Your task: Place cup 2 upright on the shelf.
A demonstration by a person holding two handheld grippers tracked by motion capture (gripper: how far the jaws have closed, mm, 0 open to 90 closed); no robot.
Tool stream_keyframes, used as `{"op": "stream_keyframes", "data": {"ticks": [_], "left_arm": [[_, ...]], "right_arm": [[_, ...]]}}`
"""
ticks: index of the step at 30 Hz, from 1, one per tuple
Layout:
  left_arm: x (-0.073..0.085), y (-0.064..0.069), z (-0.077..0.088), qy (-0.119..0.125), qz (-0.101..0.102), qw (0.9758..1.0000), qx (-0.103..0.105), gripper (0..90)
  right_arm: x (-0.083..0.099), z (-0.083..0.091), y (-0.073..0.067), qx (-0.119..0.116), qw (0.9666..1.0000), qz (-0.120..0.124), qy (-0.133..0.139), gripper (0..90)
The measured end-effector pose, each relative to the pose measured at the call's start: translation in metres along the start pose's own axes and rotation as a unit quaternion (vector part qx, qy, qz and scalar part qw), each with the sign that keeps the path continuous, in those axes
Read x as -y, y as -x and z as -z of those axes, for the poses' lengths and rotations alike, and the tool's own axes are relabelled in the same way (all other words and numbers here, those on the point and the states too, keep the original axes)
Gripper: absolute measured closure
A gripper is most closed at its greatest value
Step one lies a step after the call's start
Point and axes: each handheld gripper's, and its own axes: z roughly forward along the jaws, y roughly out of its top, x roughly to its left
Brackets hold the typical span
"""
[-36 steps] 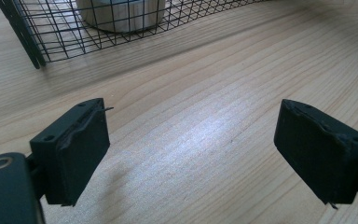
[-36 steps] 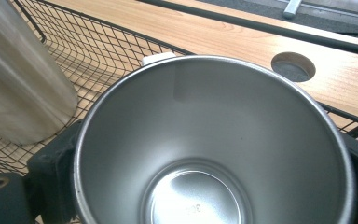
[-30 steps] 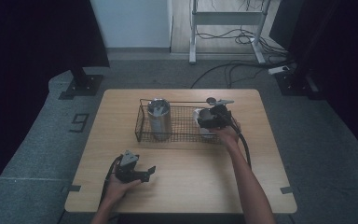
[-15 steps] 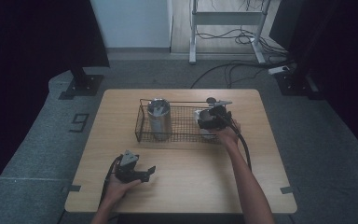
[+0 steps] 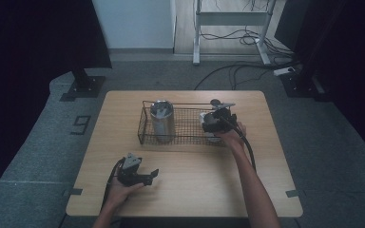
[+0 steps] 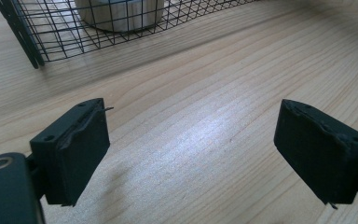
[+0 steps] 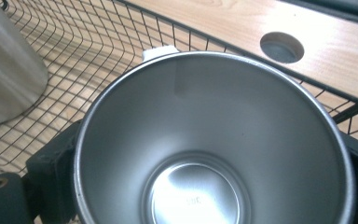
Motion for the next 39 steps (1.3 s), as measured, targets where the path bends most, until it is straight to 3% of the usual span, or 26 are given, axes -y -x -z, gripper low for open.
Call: {"op": "stream_keyframes", "data": {"ticks": [8,12,16,21,29,39], "left_arm": [[0.000,0.001,-0.001,-0.003,-0.002,1.0000,0.001,10.4],[0.000,0.000,0.000,-0.002,-0.001,1.0000,0.001,10.4],[0.000,0.000,0.000,-0.001,0.001,1.0000,0.001,10.4],[0.000,0.001,0.000,-0.002,-0.001,1.0000,0.001,10.4],[0.000,0.001,-0.001,-0.003,-0.001,1.0000,-0.001,10.4],[0.000,0.001,-0.001,-0.004,-0.003,1.0000,-0.001,10.4]], "right_arm": [[0.000,0.004,0.002,-0.012,0.9998,-0.002,-0.018,3.2],[-0.001,0.010,0.003,-0.023,0.9994,-0.022,0.013,1.4],[-0.003,0.018,0.003,-0.027,0.9987,-0.024,0.035,0.0],[0.000,0.033,0.005,-0.029,0.9955,-0.034,0.084,2.8],[0.010,0.055,0.010,-0.039,0.9921,-0.036,0.114,5.5],[0.045,0.080,0.007,-0.066,0.9881,-0.028,0.136,12.6]]}}
